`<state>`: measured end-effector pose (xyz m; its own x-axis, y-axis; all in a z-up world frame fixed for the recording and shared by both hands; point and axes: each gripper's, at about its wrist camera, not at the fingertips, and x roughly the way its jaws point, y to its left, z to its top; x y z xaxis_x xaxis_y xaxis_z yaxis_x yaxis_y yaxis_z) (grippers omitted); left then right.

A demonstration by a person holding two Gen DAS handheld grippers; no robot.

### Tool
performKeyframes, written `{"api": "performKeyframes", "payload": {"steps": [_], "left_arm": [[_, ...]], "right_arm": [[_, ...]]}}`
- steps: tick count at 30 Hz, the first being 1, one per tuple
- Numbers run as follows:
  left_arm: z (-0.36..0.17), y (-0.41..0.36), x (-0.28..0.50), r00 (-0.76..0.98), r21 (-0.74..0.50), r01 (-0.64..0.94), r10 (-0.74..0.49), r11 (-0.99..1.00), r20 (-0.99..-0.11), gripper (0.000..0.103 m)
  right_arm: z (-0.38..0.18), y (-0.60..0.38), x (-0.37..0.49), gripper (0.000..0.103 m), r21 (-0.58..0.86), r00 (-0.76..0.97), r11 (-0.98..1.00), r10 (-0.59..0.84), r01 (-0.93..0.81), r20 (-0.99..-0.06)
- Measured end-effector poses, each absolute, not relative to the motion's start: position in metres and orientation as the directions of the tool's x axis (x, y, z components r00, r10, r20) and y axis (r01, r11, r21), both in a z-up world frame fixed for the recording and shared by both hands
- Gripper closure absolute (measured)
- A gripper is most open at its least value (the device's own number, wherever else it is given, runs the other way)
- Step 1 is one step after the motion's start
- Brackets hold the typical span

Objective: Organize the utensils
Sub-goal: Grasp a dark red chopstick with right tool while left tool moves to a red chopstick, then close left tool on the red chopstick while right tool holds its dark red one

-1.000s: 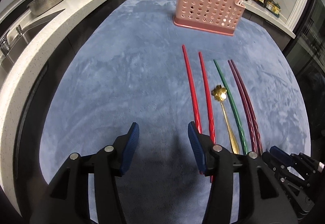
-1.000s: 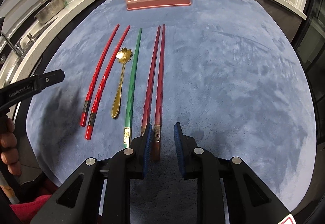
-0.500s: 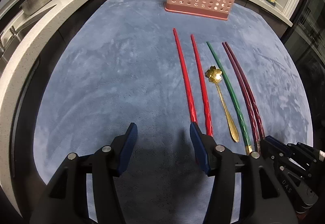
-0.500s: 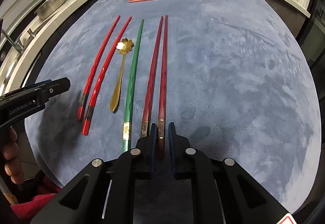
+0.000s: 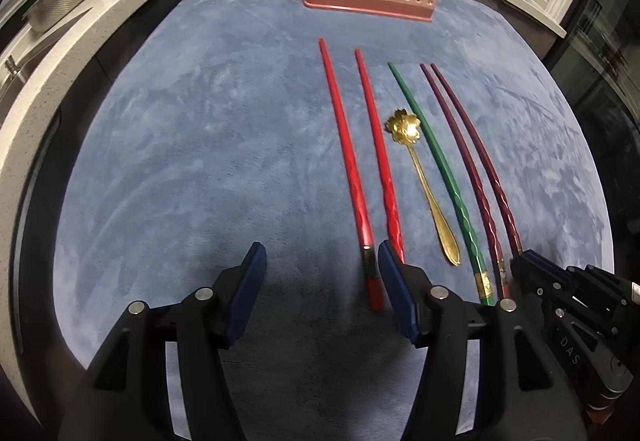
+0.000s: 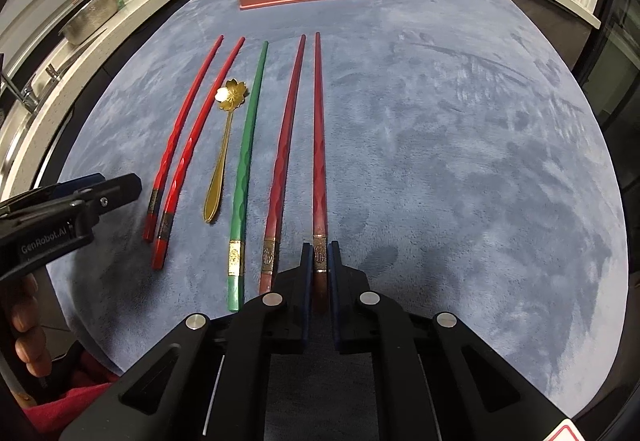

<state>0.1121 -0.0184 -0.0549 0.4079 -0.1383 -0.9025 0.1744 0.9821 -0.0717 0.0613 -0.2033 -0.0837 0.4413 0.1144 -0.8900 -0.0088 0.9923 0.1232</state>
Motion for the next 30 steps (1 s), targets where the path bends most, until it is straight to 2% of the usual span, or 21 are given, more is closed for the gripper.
{"api": "performKeyframes", "payload": {"steps": [8, 21, 27, 30], "left_arm": [[-0.069, -0.019, 0.115, 0.351, -0.105, 0.175, -0.162, 0.979, -0.922, 0.048], [-0.073, -0.023, 0.116, 0.349, -0.080, 0.182, -0.140, 0.980, -0.927, 0.049], [-0.074, -0.023, 0.115, 0.356, -0.053, 0.182, -0.117, 0.982, -0.927, 0.056], [-0.074, -0.022, 0.115, 0.360, -0.050, 0.173, -0.110, 0.984, -0.926, 0.064]], "right_arm": [[-0.085, -0.204, 0.061, 0.096, 0.127, 0.439, 0.992, 0.118, -0.009, -0.891], [-0.085, -0.204, 0.061, 0.096, 0.128, 0.439, 0.992, 0.119, -0.009, -0.891], [-0.086, -0.204, 0.062, 0.096, 0.127, 0.439, 0.992, 0.119, -0.009, -0.891], [-0.086, -0.204, 0.061, 0.096, 0.127, 0.438, 0.992, 0.118, -0.009, -0.891]]}}
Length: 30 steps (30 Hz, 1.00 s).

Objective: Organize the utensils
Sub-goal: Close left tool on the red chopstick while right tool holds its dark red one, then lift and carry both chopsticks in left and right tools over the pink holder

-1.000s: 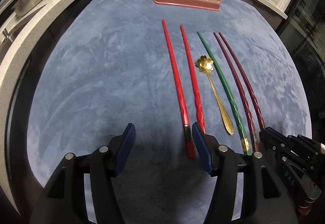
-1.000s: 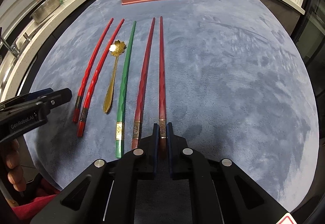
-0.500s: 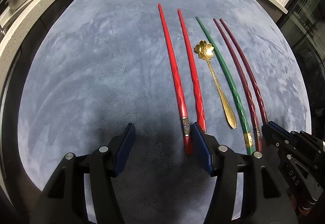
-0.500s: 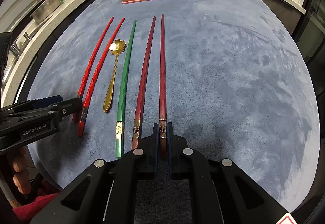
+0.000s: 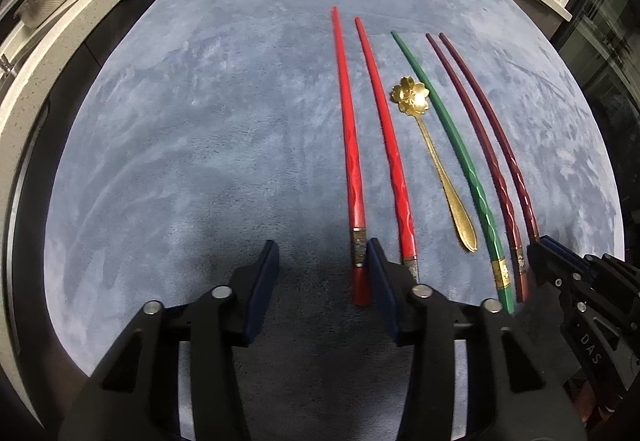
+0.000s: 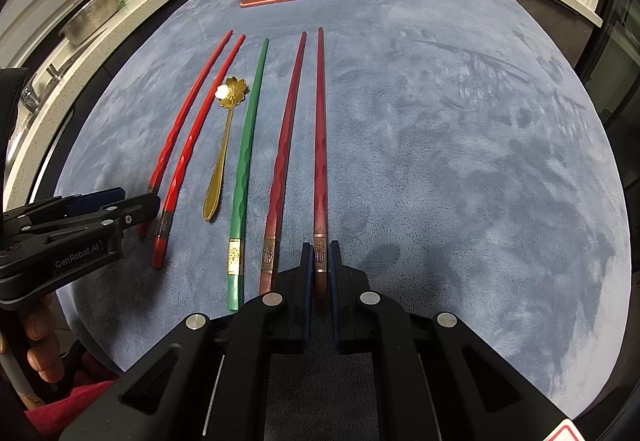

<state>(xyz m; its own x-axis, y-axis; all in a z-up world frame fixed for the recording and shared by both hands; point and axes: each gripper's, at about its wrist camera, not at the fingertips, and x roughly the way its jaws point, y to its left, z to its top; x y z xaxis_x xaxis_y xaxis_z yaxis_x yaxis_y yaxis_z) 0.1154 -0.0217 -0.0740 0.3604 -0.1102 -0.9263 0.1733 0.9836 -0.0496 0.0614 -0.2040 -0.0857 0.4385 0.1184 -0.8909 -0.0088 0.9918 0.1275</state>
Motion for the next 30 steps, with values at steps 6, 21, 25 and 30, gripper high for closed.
{"api": "performKeyframes", "payload": {"steps": [6, 21, 25, 30], "left_arm": [[-0.073, -0.017, 0.115, 0.370, -0.045, 0.162, -0.103, 0.986, -0.923, 0.079], [-0.067, -0.012, 0.116, 0.387, -0.051, 0.146, -0.105, 0.988, -0.916, 0.096], [-0.056, -0.009, 0.116, 0.412, -0.051, 0.141, -0.106, 0.989, -0.905, 0.096], [-0.035, -0.005, 0.115, 0.459, -0.051, 0.137, -0.109, 0.989, -0.882, 0.096]], "right_arm": [[-0.085, -0.204, 0.062, 0.096, 0.128, 0.438, 0.992, 0.119, -0.009, -0.891], [-0.081, -0.204, 0.062, 0.096, 0.125, 0.451, 0.992, 0.115, -0.008, -0.885], [-0.066, -0.204, 0.061, 0.096, 0.101, 0.488, 0.995, 0.096, -0.016, -0.868], [-0.045, -0.206, 0.063, 0.096, 0.098, 0.528, 0.995, 0.097, -0.025, -0.843]]}}
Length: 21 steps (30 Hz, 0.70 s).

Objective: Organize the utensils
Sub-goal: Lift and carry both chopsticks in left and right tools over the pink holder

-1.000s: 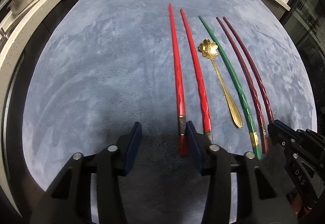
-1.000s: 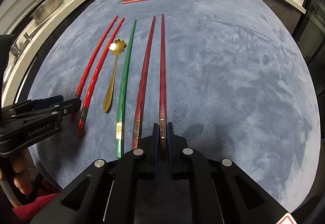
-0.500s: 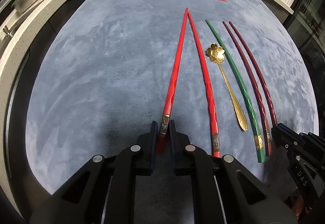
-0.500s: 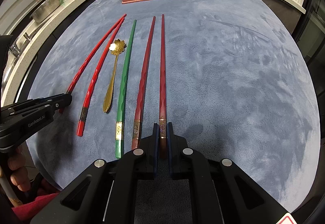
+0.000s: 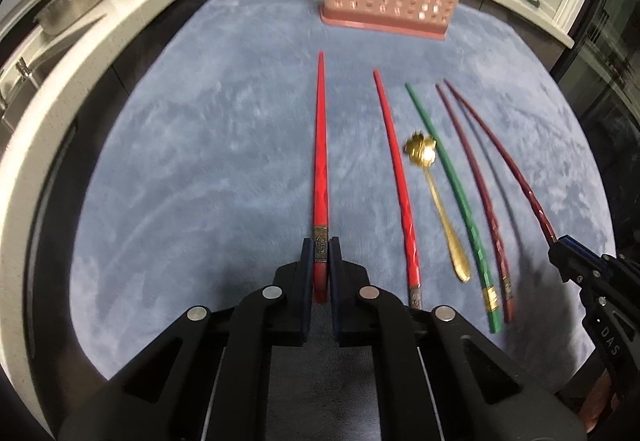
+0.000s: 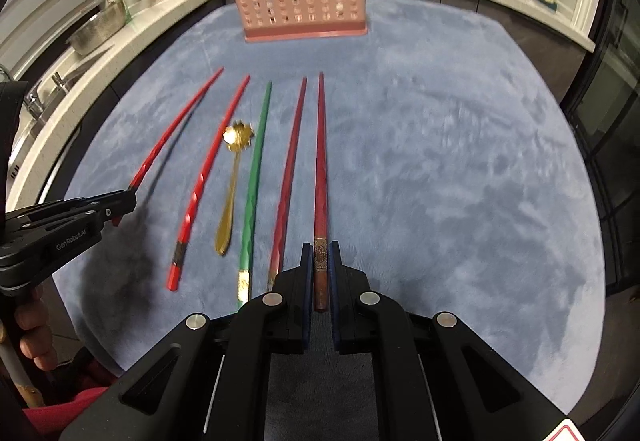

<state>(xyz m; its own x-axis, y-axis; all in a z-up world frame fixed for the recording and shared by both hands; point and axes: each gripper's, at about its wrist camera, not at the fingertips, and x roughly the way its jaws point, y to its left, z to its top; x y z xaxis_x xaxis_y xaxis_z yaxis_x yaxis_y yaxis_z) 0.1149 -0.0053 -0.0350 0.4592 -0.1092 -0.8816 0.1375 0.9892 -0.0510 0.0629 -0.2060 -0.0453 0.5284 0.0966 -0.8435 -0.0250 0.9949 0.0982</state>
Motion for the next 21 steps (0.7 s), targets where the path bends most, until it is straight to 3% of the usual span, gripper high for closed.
{"api": "performKeyframes", "payload": {"steps": [21], "left_arm": [[0.088, 0.015, 0.163, 0.680, -0.075, 0.118, -0.136, 0.990, -0.720, 0.096]], "right_arm": [[0.069, -0.249, 0.108, 0.096, 0.195, 0.715, 0.981, 0.125, 0.017, -0.687]]}}
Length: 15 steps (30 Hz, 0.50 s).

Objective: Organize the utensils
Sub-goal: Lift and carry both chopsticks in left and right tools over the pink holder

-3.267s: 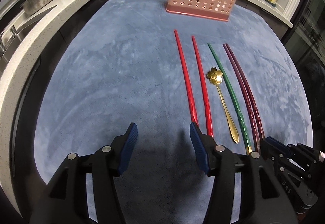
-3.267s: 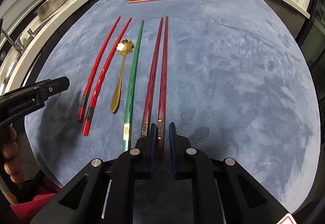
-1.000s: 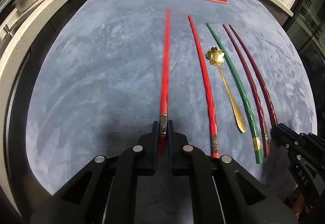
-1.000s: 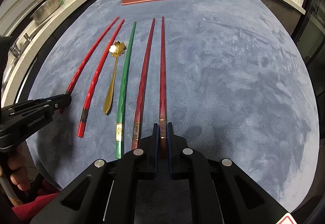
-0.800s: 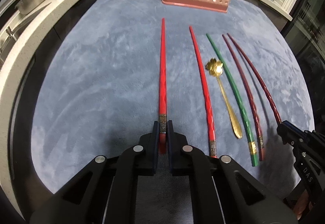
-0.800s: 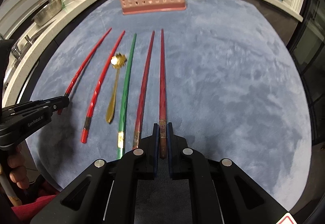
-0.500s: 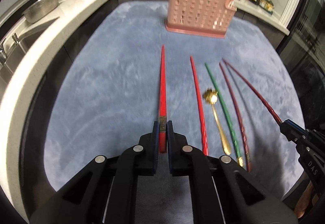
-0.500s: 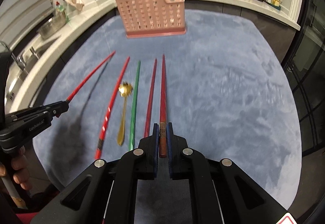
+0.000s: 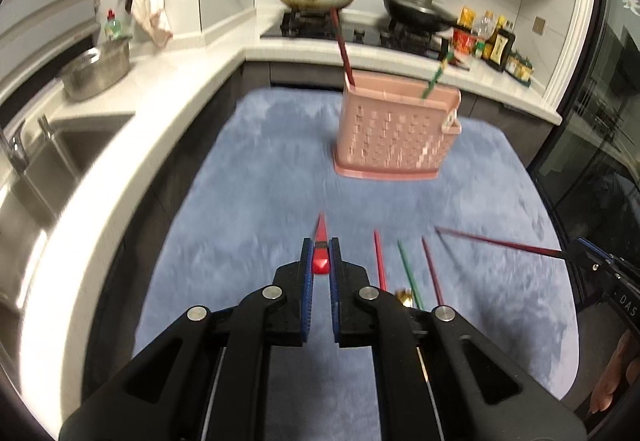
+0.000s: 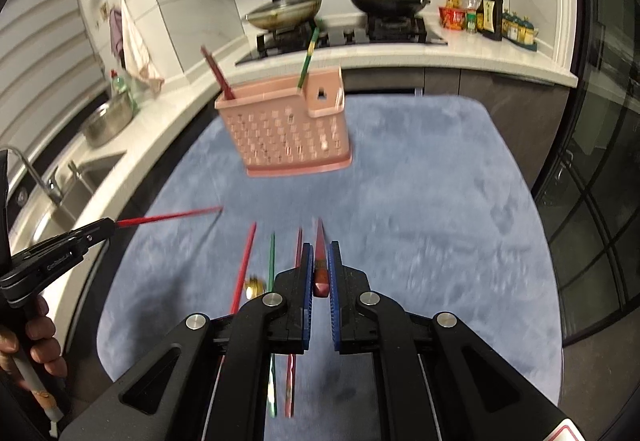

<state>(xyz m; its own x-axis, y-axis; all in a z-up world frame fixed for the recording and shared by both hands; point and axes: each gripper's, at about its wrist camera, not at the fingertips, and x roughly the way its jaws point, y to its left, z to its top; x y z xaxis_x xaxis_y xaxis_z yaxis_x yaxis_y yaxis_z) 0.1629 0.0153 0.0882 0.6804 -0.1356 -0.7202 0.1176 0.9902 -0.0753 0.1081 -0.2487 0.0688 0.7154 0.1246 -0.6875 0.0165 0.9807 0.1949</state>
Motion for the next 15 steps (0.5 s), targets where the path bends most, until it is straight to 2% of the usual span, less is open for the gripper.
{"api": "performKeyframes", "payload": {"steps": [15], "left_arm": [[0.180, 0.005, 0.218, 0.802, -0.087, 0.151, -0.174, 0.985, -0.572, 0.096]], "right_arm": [[0.145, -0.264, 0.172, 0.096, 0.256, 0.829, 0.966, 0.159, -0.020, -0.536]]}}
